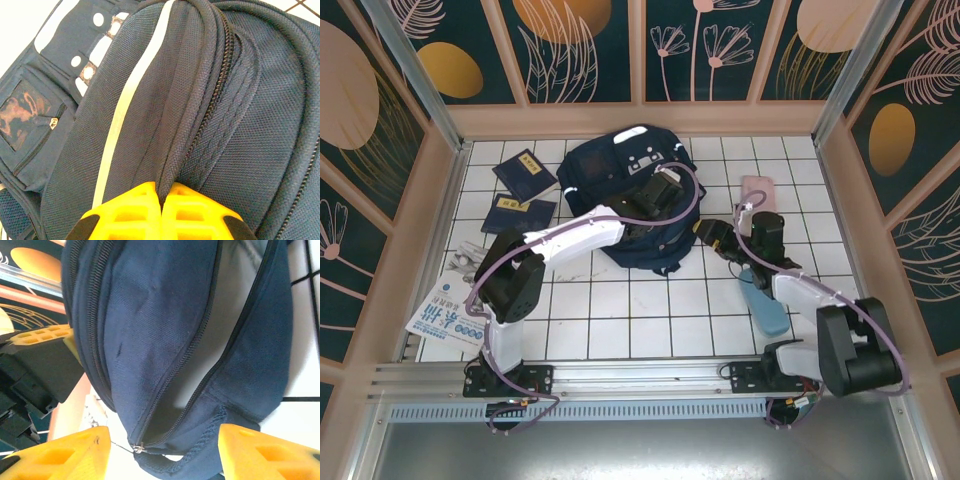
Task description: Pack the student bag
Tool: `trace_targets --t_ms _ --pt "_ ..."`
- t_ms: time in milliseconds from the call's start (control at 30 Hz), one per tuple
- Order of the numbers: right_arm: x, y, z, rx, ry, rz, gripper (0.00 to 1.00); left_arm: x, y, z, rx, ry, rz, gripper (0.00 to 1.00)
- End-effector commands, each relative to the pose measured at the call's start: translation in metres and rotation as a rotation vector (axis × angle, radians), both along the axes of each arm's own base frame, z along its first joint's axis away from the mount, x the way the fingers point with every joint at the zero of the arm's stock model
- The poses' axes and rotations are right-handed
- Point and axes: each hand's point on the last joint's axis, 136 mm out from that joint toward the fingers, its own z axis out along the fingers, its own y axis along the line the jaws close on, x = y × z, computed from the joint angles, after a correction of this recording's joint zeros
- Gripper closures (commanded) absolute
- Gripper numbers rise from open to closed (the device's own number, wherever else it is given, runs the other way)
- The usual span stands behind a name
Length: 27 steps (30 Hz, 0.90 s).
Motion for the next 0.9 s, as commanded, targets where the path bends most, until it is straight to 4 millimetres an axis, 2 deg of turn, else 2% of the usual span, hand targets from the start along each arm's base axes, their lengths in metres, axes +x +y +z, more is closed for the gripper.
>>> trace_targets --t_ms 0,100,200,233,333,467,567,700,800,867 --pt "0.013 0.016 0.029 0.099 -0.067 0.077 0.40 0.010 -0.003 0.053 -0.138 -0.110 0.034 1.00" --pt "0.020 0.024 0.029 0.136 -0.066 0.117 0.37 0.011 -0.005 0.053 -0.142 -0.109 0.031 1.00" --pt "0.023 0.037 0.031 0.175 -0.088 0.174 0.26 0.011 -0.005 0.054 -0.145 -0.110 0.029 1.00" --pt "0.023 0.042 0.031 0.184 -0.093 0.192 0.25 0.011 -0.006 0.055 -0.148 -0.110 0.029 1.00" --pt "0.026 0.056 0.032 0.207 -0.099 0.229 0.26 0.010 -0.006 0.057 -0.156 -0.109 0.031 1.00" --pt "0.031 0.073 0.036 0.254 -0.102 0.263 0.32 0.007 -0.002 0.062 -0.182 -0.099 0.052 0.99" --pt "0.032 0.082 0.046 0.311 -0.120 0.288 0.38 0.002 0.010 0.067 -0.208 -0.083 0.115 0.80" --pt "0.031 0.085 0.060 0.345 -0.143 0.288 0.43 -0.012 0.049 0.074 -0.248 -0.051 0.288 0.54" --pt "0.030 0.085 0.068 0.359 -0.148 0.281 0.46 -0.034 0.073 0.078 -0.320 -0.024 0.353 0.46" --pt "0.029 0.086 0.075 0.377 -0.146 0.285 0.47 -0.051 0.076 0.074 -0.405 0.017 0.337 0.45"
